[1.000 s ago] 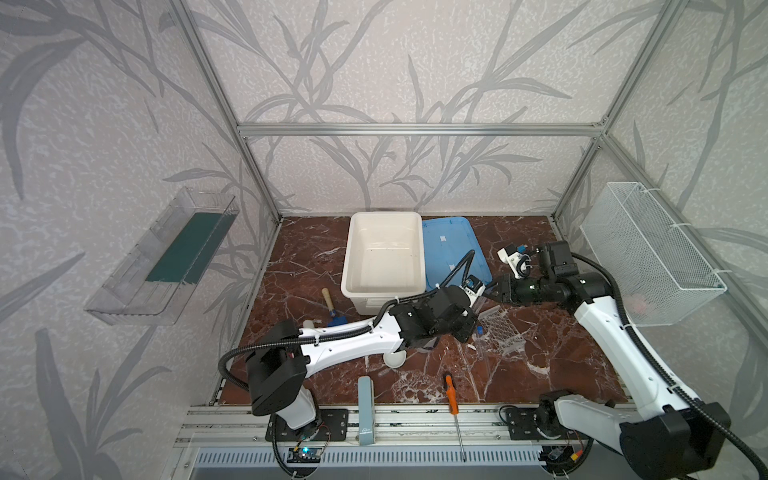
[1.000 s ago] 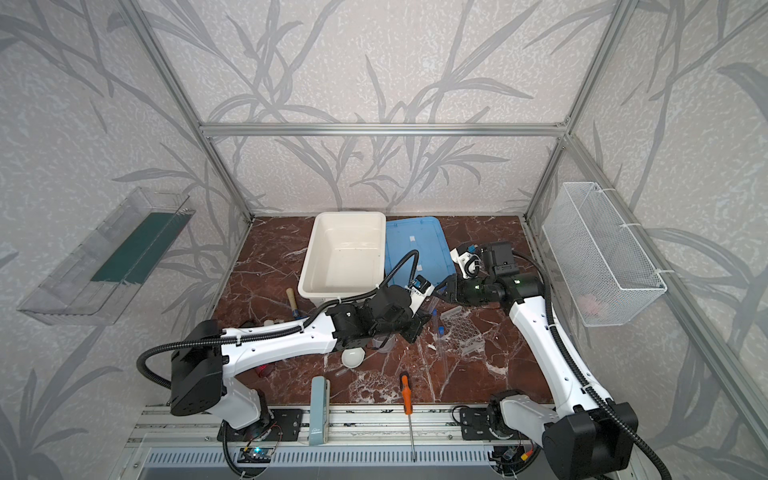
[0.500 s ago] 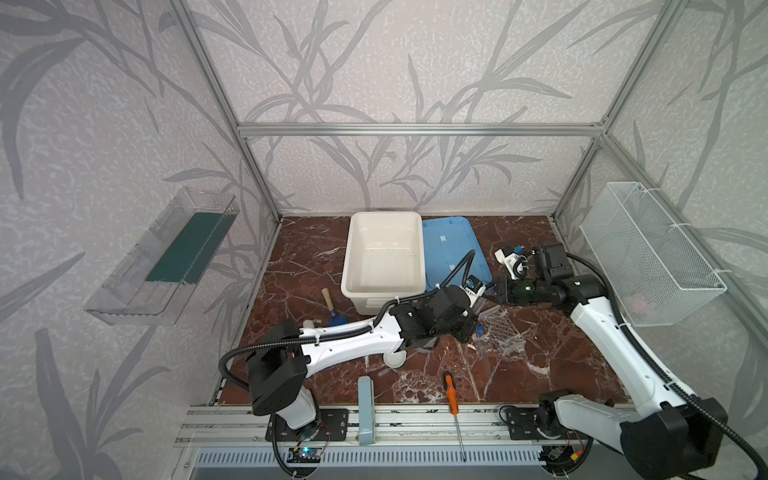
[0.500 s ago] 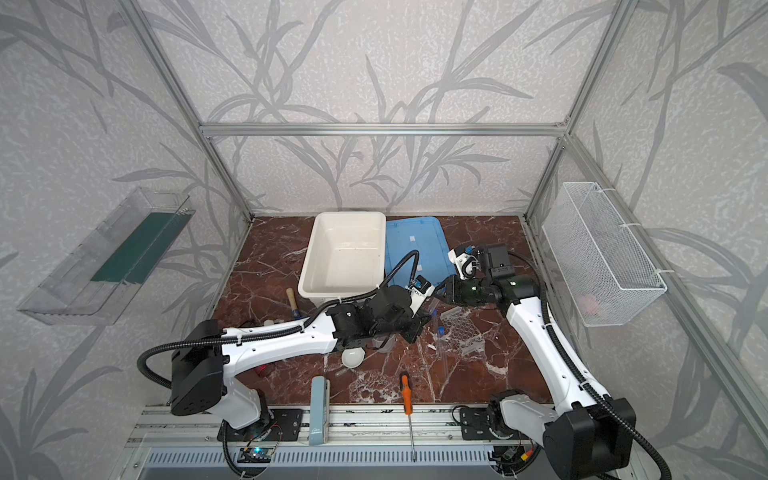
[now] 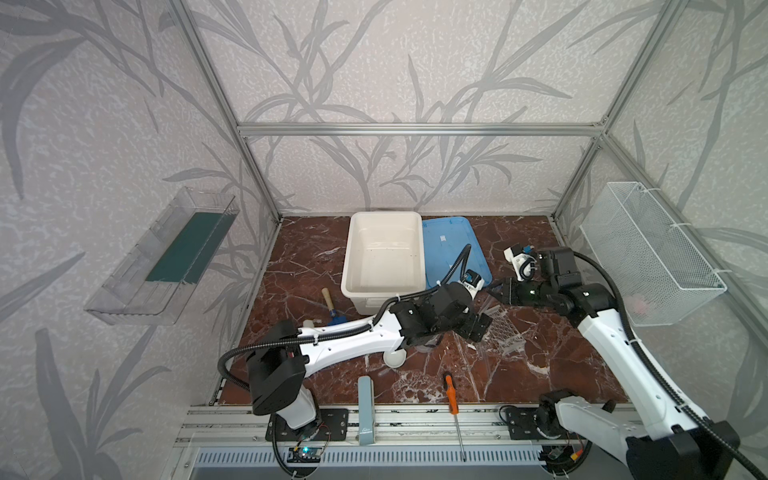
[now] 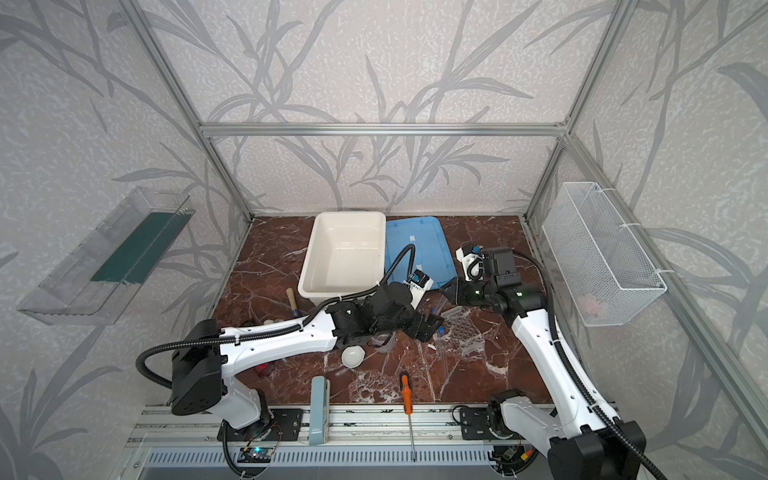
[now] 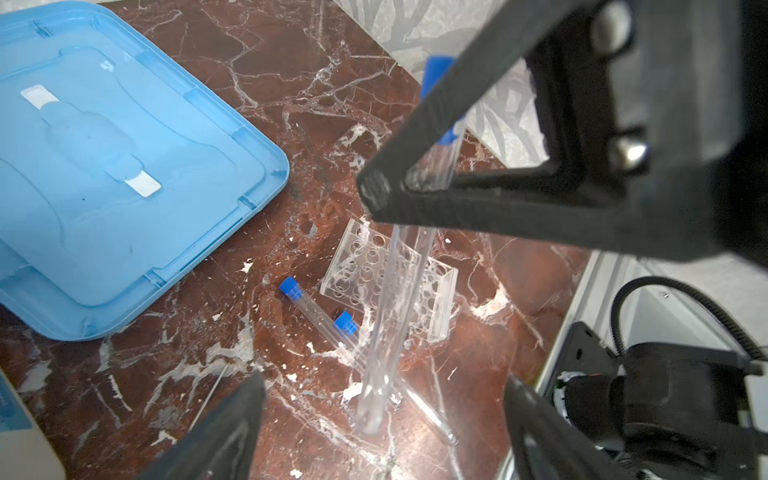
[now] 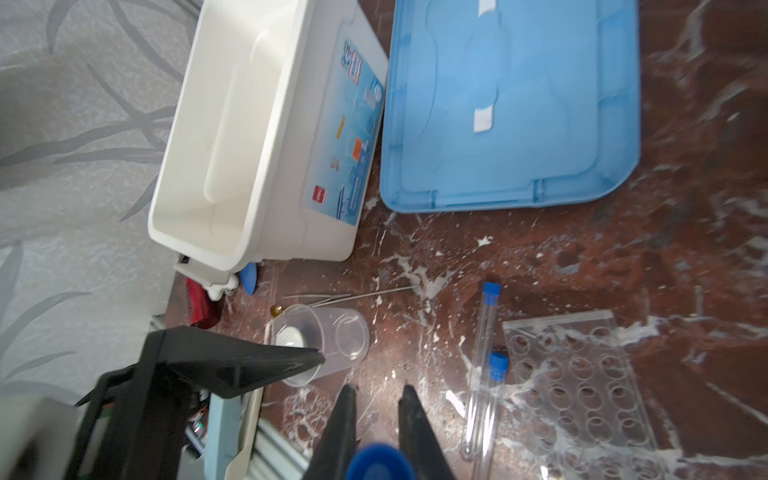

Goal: Organize the chemistry lab equipment

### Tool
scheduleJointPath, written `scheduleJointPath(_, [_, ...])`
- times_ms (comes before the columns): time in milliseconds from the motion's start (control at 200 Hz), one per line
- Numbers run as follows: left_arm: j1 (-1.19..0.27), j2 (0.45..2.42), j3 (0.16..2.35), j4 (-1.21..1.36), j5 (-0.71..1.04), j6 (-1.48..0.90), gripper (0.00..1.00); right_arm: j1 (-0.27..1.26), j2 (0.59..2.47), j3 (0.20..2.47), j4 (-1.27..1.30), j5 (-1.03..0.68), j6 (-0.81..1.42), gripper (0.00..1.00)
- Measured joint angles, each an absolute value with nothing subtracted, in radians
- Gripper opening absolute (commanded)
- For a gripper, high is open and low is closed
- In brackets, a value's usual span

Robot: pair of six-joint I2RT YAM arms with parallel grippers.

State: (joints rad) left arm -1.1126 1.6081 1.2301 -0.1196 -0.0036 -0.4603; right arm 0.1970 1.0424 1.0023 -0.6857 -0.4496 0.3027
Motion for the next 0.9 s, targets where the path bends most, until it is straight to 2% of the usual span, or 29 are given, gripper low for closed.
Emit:
scheduleJointPath(215, [-1.113,1.636,1.36,-0.193,0.003,-0.676,0.99,0.196,0.907,0.868,-0.54,-0.194,0.269,0.18])
scheduleJointPath(415, [-1.116,1.674,1.365,-0.184,0.041,-0.81,0.99,0.196,0.854,0.716,-0.372,-0.031,0.239,0.18])
scheduleJointPath(680, [-1.124,1.784,1.37,-0.218,0.047,-0.857,0.99,0.196,0.852,0.622,-0.224,0.049,0.212,0.18])
scheduleJointPath(900, [-1.124,1.795,1.374,-0.226,0.038,-0.869,0.99,0.196,0.866,0.582,-0.15,0.075,0.198,0.18])
